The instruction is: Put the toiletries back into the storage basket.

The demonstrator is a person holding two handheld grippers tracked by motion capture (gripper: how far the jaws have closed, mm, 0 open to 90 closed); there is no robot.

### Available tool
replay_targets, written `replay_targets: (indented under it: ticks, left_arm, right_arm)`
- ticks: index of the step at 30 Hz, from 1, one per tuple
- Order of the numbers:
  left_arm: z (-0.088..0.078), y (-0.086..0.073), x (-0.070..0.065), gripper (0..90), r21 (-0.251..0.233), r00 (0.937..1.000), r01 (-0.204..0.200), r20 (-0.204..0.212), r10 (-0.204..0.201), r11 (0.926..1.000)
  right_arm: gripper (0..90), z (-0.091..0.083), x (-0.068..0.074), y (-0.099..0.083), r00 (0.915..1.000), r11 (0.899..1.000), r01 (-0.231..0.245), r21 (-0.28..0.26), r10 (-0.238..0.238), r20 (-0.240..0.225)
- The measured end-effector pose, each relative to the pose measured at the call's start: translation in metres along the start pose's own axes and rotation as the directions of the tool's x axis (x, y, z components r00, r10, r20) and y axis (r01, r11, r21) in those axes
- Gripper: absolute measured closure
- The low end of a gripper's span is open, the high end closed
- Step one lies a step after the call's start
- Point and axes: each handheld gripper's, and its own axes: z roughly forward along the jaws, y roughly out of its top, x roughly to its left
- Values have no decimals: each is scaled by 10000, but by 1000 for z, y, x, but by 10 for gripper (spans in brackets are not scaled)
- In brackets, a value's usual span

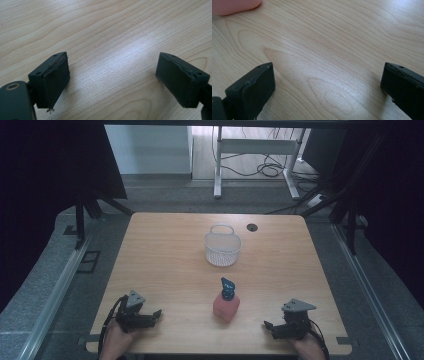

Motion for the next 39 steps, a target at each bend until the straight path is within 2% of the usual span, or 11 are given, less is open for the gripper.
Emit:
replay_targets:
  ticks: [10, 17, 21, 28, 39]
  left_arm:
    - [0, 0, 0, 114, -2, 10000, -5, 5, 5, 10000]
    - [0, 0, 0, 114, 0, 10000, -8, 5, 8, 10000]
    - [0, 0, 0, 114, -1, 10000, -7, 6, 7, 10000]
    - [0, 0, 0, 114, 0, 10000, -8, 6, 8, 10000]
    - [0, 0, 0, 114, -2, 10000, -8, 7, 8, 10000]
  right_arm:
    - [0, -2, 2, 2, 9999, 10000, -14, 43, 14, -128]
    - [0, -6, 8, 7, 9994, 9994, 276, -185, -279, -196]
    - [0, -8, 11, 9, 9985, 9989, 453, -92, -456, -296]
    - [0, -9, 14, 11, 9973, 9988, 476, -57, -479, -560]
    - [0, -12, 18, 18, 9935, 9961, 766, -438, -800, -805]
